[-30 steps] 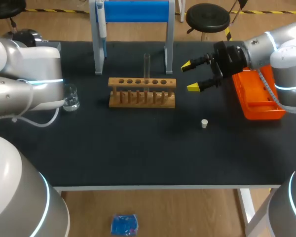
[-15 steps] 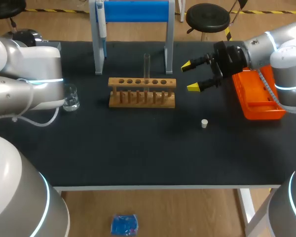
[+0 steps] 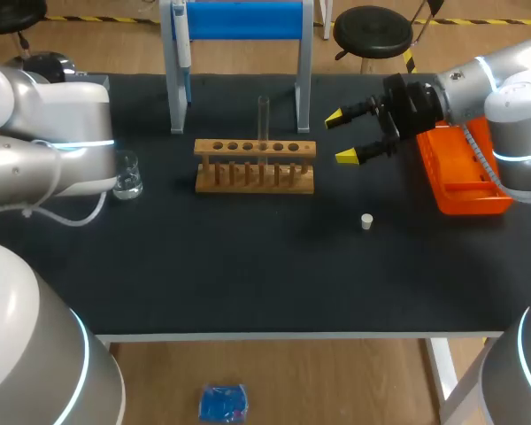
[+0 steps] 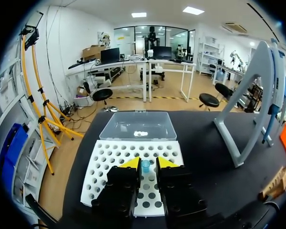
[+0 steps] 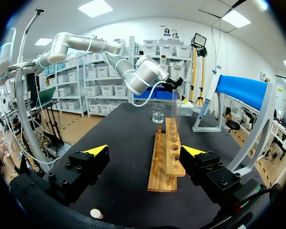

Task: Invert the test tube, pick up the pipette, mount the tip to pipette, aspirate from beaker and dispense into the tube, eject the tip, return the pipette, and cap with the stopper.

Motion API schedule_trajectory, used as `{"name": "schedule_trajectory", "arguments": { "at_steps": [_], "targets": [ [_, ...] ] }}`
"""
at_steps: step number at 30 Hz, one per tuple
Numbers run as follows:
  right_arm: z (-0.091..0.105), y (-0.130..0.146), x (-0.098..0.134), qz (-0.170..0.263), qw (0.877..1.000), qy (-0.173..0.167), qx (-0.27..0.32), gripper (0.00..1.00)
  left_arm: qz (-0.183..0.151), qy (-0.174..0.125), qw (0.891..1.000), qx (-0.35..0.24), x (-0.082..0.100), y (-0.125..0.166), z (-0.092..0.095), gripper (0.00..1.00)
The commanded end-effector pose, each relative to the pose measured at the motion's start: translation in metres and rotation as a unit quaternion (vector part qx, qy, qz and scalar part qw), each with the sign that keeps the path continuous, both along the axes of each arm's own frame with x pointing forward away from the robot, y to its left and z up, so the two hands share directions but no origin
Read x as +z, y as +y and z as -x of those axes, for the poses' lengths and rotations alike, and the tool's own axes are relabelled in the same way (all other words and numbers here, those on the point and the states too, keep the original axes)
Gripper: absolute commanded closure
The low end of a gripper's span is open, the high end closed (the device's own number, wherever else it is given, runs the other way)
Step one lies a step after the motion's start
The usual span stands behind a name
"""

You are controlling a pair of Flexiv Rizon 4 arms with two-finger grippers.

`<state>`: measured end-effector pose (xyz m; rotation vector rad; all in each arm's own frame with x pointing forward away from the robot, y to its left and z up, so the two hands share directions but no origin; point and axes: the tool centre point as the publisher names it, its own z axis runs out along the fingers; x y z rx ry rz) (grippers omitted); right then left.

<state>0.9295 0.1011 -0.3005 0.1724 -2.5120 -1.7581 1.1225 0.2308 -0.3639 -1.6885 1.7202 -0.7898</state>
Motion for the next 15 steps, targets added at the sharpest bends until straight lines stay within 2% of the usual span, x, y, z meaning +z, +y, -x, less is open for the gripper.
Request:
{"name": "schedule_trajectory", "arguments": {
  "at_steps": [1,15],
  "targets": [
    [-0.0002,-0.0007,0.0002,0.001,1.000,0.000,0.001,0.00,0.000,0.003,1.000,0.000,-0.0016,0.0000,-0.0041,0.83],
    [-0.0002,-0.0007,0.0002,0.001,1.000,0.000,0.001,0.00,-0.005,0.011,1.000,0.003,-0.0050,0.0016,-0.0028,1.00]
  ]
}}
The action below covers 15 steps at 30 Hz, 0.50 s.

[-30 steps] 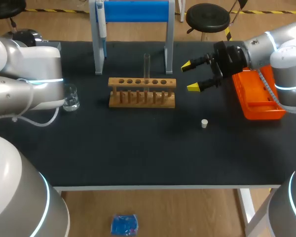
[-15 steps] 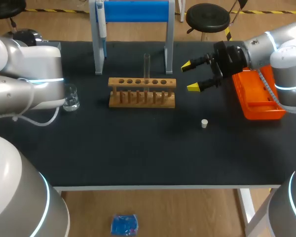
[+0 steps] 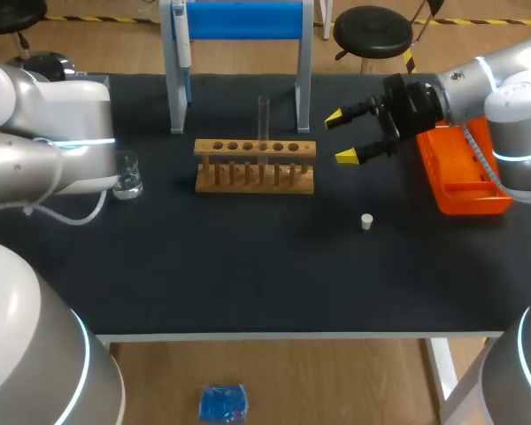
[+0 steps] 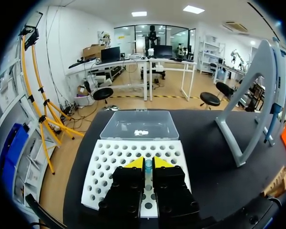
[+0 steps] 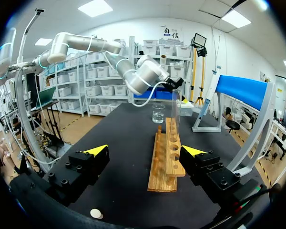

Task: Invert the test tube, pick up the pipette, mount the tip to pipette, aspirate from beaker and dispense into the tube, eject the tip, return the pipette, and cap with the stopper.

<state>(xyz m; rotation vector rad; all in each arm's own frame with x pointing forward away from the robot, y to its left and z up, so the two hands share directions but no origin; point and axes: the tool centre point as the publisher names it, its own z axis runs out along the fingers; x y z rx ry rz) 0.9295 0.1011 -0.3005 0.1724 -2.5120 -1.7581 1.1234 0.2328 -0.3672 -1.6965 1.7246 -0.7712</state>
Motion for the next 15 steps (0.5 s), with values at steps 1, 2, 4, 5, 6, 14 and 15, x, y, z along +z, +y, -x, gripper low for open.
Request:
{"name": "schedule_trajectory", "arguments": {
  "at_steps": [1,2,4,5,6,14,15],
  "targets": [
    [-0.0002,-0.0007,0.0002,0.001,1.000,0.000,0.001,0.00,-0.001,0.005,1.000,0.001,-0.0019,-0.0004,-0.0017,1.00],
    [-0.0002,-0.0007,0.0002,0.001,1.000,0.000,0.001,0.00,-0.001,0.005,1.000,0.002,-0.0020,-0.0004,-0.0016,1.00],
    [-0.0002,-0.0007,0.0002,0.001,1.000,0.000,0.001,0.00,0.000,0.005,1.000,0.002,-0.0022,-0.0004,-0.0013,1.00],
    [-0.0002,-0.0007,0.0002,0.001,1.000,0.000,0.001,0.00,0.000,0.005,1.000,0.002,-0.0023,-0.0004,-0.0012,1.00],
    [-0.0002,-0.0007,0.0002,0.001,1.000,0.000,0.001,0.00,0.000,0.005,1.000,0.003,-0.0023,-0.0003,-0.0011,1.00],
    [-0.0002,-0.0007,0.0002,0.001,1.000,0.000,0.001,0.00,-0.001,0.002,1.000,0.003,0.0008,0.0003,-0.0003,1.00],
    [-0.0002,-0.0007,0.0002,0.001,1.000,0.000,0.001,0.00,-0.002,0.002,1.000,0.003,0.0015,0.0004,-0.0003,1.00]
  ]
}}
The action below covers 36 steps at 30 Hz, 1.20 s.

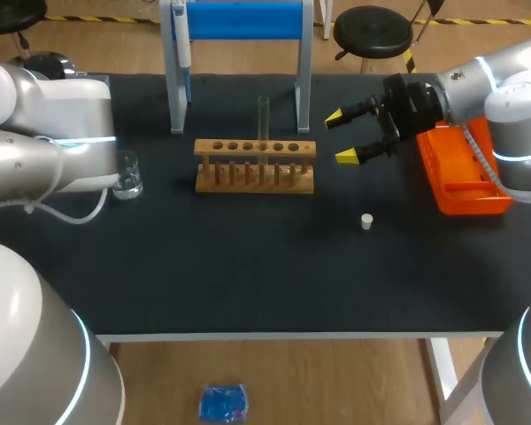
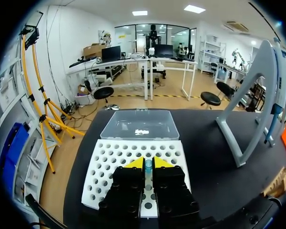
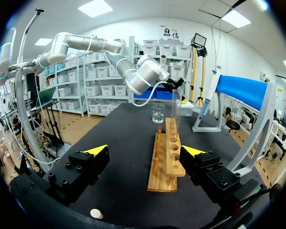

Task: Invert the test tube, pick up the pipette, mount the tip to pipette, aspirate from beaker and dispense into the tube, eject the tip, return the pipette, and cap with the stopper.

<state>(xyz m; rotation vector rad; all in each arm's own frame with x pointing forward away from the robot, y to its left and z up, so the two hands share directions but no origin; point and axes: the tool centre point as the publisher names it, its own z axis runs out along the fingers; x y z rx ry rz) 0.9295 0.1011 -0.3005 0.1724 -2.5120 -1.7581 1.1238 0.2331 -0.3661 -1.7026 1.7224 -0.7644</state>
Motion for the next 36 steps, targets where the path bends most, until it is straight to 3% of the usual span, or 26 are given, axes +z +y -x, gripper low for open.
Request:
{"name": "schedule_trajectory", "arguments": {
  "at_steps": [1,20,36],
  "targets": [
    [0.000,-0.001,0.000,0.001,1.000,0.000,0.001,0.00,-0.002,-0.001,1.000,0.000,0.001,0.000,0.000,1.00],
    [0.000,-0.001,0.000,0.001,1.000,0.000,0.001,0.00,-0.015,-0.012,1.000,0.004,0.025,0.003,-0.001,1.00],
    [0.000,-0.001,0.000,0.001,1.000,0.000,0.001,0.00,-0.032,-0.043,0.998,0.011,0.064,0.003,0.003,1.00]
  ]
}}
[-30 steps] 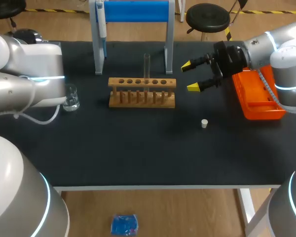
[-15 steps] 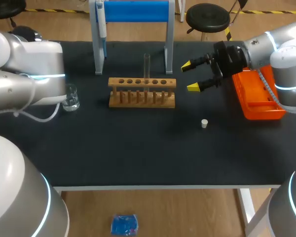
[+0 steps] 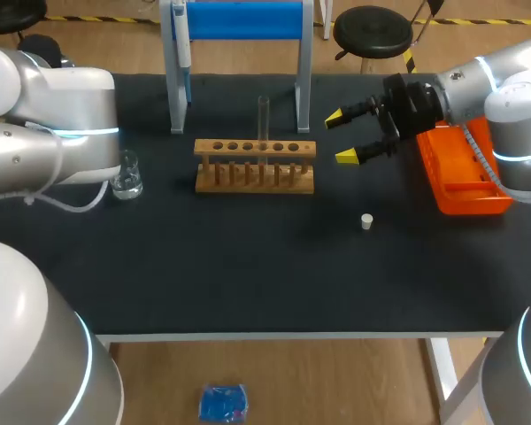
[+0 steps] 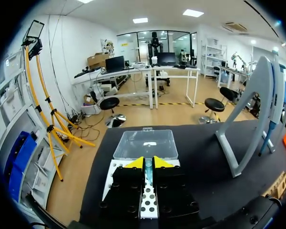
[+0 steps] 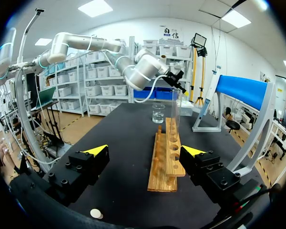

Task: Invert the test tube, pick up the pipette, mount the tip to pipette, aspirate from beaker and dispense into the tube, eject the tip, return the pipette, and cap with the stopper.

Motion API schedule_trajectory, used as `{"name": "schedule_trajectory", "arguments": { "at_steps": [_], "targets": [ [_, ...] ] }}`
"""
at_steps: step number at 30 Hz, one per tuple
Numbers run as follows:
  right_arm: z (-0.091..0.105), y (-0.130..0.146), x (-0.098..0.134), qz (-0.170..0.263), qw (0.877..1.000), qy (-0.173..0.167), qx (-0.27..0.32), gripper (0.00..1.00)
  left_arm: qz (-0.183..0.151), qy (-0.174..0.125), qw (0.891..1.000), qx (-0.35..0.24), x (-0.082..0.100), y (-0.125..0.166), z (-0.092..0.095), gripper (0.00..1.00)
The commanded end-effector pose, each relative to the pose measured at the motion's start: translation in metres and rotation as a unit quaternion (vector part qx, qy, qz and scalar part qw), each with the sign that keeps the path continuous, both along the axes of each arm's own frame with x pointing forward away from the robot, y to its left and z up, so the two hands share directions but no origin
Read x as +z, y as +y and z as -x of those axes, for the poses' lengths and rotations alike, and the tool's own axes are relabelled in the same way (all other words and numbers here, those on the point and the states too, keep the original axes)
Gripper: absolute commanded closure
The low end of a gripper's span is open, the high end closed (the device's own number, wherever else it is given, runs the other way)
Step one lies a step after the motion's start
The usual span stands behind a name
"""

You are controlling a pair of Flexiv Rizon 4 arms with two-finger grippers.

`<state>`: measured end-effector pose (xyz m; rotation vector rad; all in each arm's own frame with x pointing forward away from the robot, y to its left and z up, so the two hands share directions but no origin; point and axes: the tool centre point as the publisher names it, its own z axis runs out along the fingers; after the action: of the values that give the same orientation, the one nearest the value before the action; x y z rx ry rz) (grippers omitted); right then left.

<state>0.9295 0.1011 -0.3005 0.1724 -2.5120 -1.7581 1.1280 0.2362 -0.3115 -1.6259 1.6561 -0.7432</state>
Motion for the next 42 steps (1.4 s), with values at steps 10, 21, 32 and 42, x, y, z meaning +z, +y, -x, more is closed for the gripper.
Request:
{"name": "schedule_trajectory", "arguments": {
  "at_steps": [10,21,32,42],
  "targets": [
    [0.000,-0.001,0.000,0.001,1.000,0.000,0.001,0.00,-0.010,-0.036,0.999,-0.038,0.056,-0.020,0.022,1.00],
    [0.000,-0.001,0.000,0.001,1.000,0.000,0.001,0.00,-0.015,-0.041,0.997,-0.057,0.070,-0.029,0.030,1.00],
    [0.000,-0.001,0.000,0.001,1.000,0.000,0.001,0.00,-0.015,-0.041,0.997,-0.057,0.070,-0.029,0.030,1.00],
    [0.000,-0.001,0.000,0.001,1.000,0.000,0.001,0.00,-0.015,-0.041,0.997,-0.057,0.070,-0.029,0.030,1.00]
  ]
}}
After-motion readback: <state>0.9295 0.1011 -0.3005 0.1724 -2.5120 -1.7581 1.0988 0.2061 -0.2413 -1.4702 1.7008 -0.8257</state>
